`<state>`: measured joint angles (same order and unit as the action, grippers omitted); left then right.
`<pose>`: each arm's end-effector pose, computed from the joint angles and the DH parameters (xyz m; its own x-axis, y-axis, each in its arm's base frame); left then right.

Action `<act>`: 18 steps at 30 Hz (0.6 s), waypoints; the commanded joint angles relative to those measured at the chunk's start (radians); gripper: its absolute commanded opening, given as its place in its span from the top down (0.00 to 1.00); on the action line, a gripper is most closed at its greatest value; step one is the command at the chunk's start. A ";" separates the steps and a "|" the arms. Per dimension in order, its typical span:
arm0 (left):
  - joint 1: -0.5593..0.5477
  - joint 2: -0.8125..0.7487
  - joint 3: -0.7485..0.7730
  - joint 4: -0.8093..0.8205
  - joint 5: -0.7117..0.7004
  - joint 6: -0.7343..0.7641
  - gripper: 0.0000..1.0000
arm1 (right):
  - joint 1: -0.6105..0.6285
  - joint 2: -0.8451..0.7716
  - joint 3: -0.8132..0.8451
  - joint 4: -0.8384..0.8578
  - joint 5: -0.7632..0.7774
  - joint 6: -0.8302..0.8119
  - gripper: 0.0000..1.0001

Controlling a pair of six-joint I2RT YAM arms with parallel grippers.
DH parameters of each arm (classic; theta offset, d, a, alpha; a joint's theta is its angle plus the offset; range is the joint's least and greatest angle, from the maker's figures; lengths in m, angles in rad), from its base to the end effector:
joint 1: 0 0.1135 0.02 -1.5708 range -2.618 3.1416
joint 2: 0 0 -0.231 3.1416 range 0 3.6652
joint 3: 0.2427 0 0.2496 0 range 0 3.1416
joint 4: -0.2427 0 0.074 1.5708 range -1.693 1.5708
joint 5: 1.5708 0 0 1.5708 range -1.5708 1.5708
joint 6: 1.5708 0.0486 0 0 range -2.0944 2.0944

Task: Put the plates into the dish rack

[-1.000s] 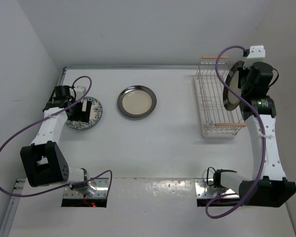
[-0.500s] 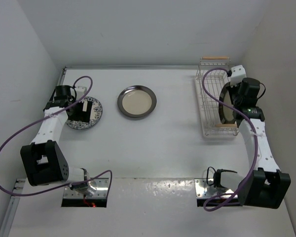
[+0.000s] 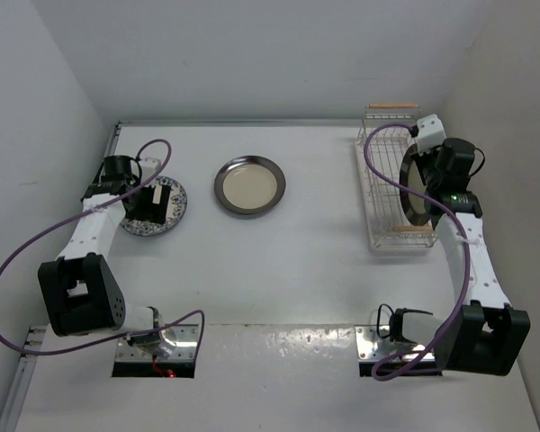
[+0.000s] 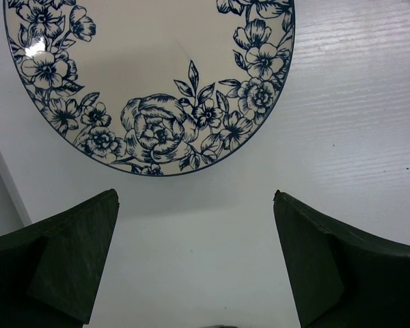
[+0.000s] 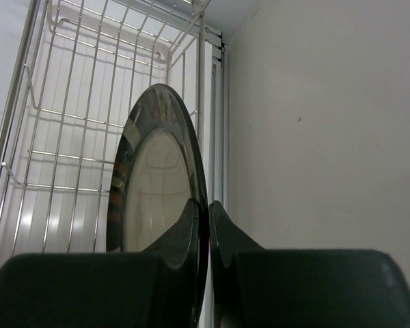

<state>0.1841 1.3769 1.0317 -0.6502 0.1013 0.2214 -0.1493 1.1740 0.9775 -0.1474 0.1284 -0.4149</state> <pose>0.2864 0.0483 0.2120 -0.8328 0.0672 -0.5495 0.0562 0.9977 0.0367 0.2909 -0.0501 0.2969 -0.4126 -0.3422 -0.8442 0.1097 0.9013 -0.4190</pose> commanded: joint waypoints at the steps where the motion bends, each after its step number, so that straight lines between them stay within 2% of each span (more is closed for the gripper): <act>1: -0.008 0.001 0.036 0.001 0.012 0.001 0.00 | -0.009 -0.028 0.078 0.206 0.034 -0.076 1.00; 18: -0.008 0.001 0.036 -0.008 0.012 0.001 0.00 | -0.018 -0.016 0.076 0.230 0.050 -0.116 1.00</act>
<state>0.1841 1.3769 1.0317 -0.6579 0.1013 0.2237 -0.1501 1.1816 0.9878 -0.1032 0.1299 -0.4664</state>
